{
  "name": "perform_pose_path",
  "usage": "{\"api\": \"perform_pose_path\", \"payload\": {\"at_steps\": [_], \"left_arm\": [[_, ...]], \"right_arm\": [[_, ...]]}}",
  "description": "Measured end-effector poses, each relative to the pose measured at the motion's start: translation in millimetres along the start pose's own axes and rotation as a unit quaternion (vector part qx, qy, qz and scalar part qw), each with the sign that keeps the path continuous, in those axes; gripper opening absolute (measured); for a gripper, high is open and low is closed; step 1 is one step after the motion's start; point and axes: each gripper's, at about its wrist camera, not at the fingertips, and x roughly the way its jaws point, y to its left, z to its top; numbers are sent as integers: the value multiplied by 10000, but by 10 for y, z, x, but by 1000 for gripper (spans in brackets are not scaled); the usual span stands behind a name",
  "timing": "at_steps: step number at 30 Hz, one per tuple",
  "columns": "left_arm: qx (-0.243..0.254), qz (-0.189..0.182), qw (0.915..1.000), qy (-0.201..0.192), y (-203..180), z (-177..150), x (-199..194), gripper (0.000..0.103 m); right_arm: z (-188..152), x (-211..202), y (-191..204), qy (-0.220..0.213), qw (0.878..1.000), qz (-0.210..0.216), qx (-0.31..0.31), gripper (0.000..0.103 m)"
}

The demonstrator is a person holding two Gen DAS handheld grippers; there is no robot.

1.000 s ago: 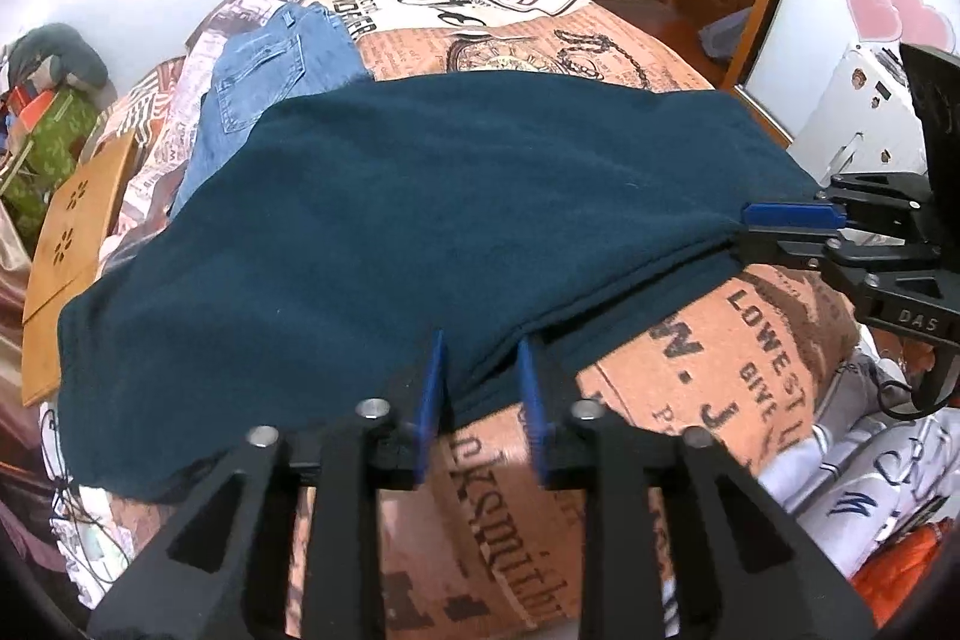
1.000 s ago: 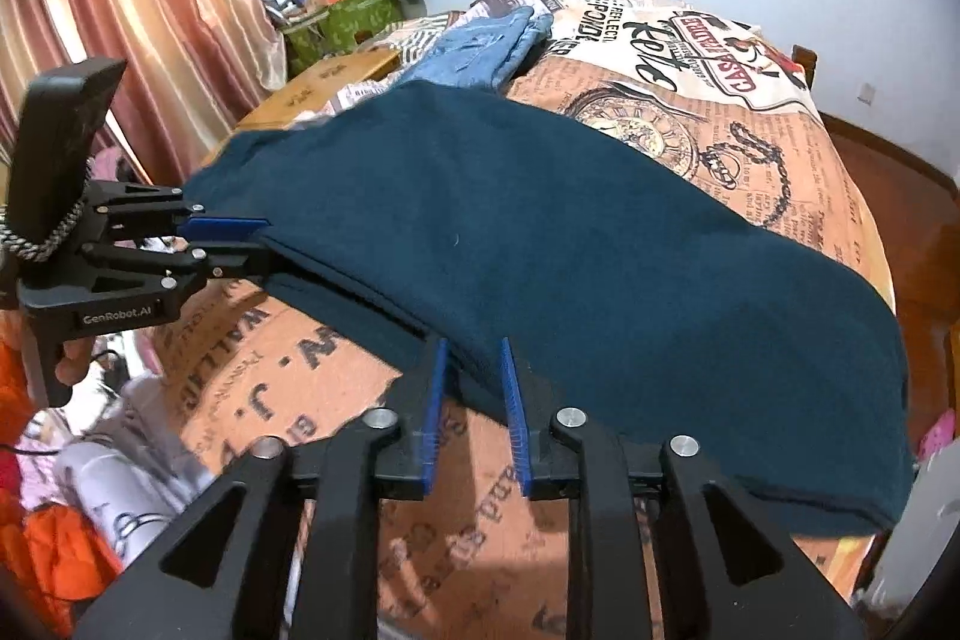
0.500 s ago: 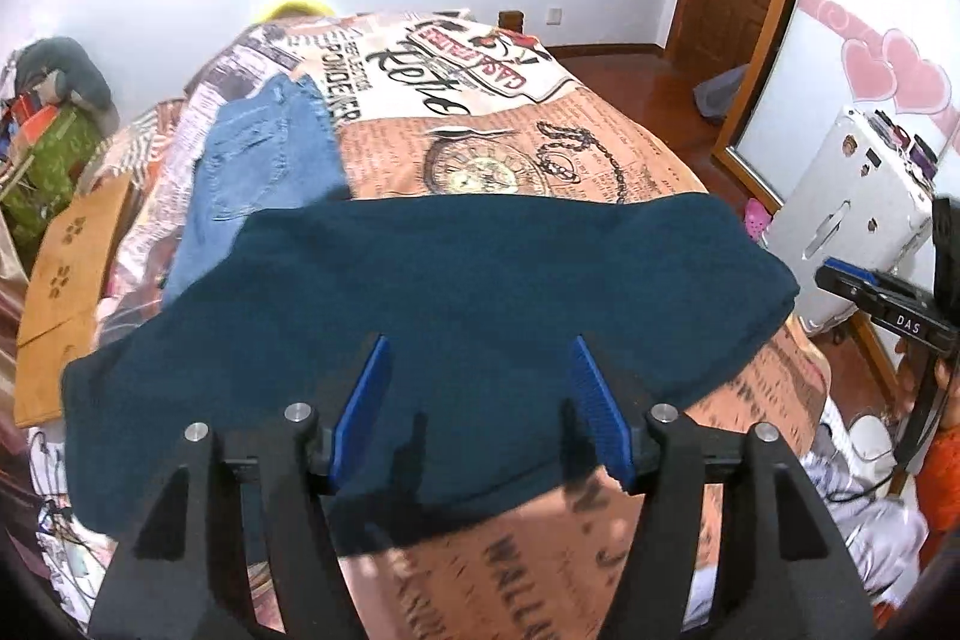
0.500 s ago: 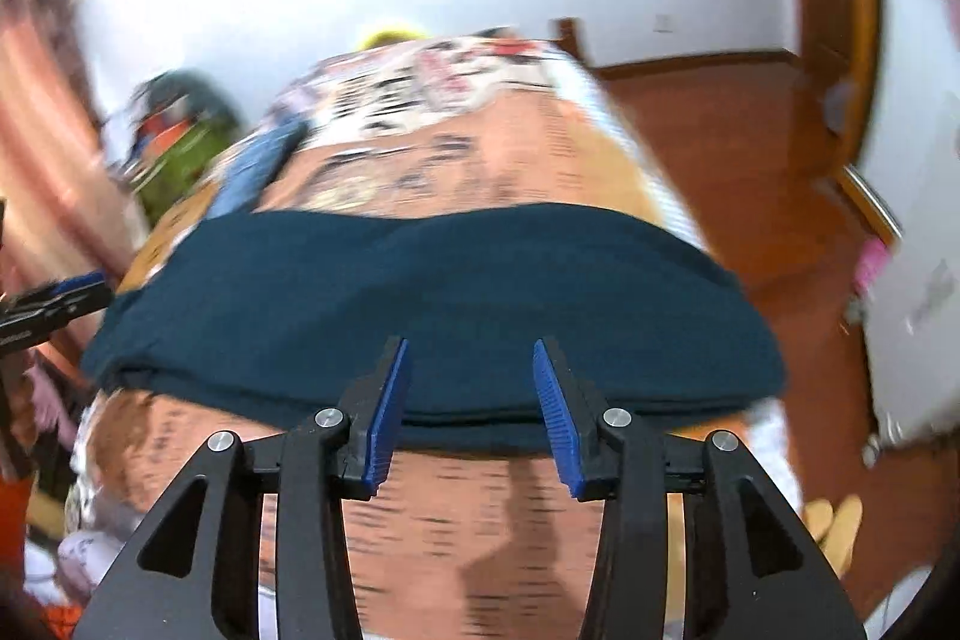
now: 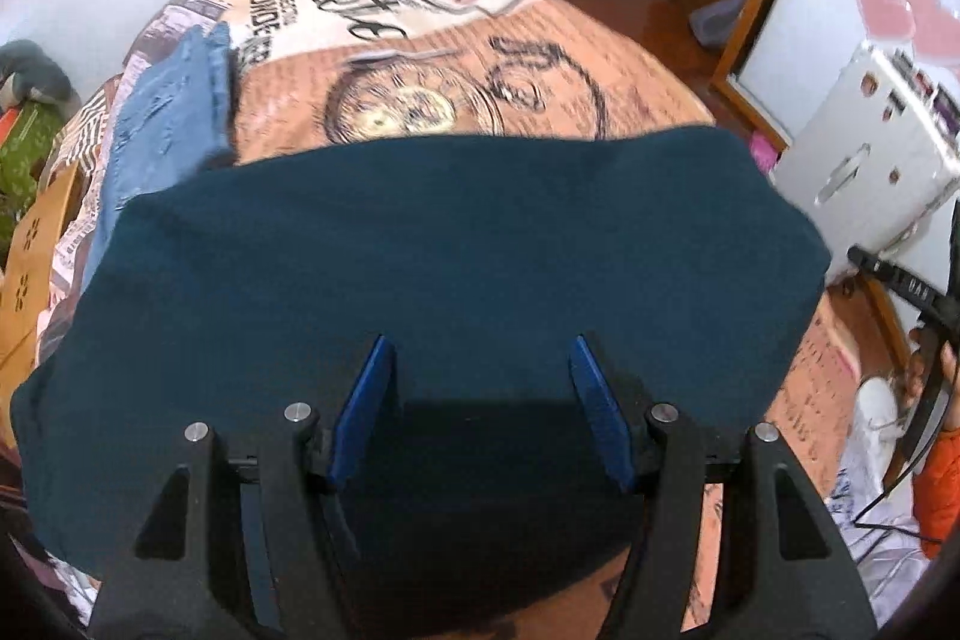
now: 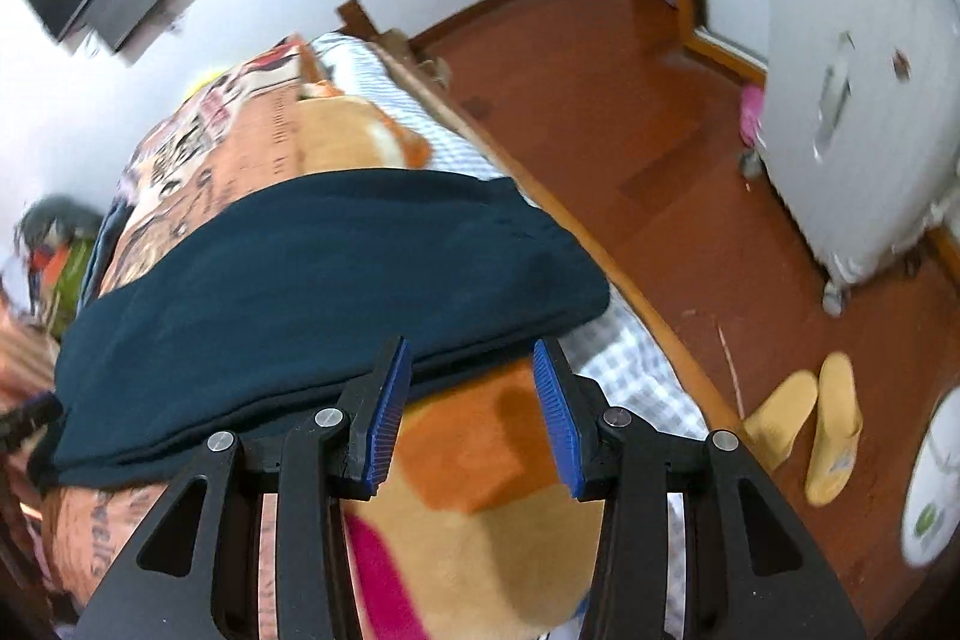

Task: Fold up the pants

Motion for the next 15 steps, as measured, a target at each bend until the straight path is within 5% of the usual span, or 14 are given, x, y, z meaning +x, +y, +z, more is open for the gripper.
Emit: {"api": "perform_pose_path", "payload": {"at_steps": [10,15], "left_arm": [[156,324,9992,-149,-134,-12,116,76],[140,330,9992,-153,-131,-8,127,78]], "right_arm": [[83,387,-96,279,9986,302,334,39],[74,532,-141,325,9978,354,446,51]]}}
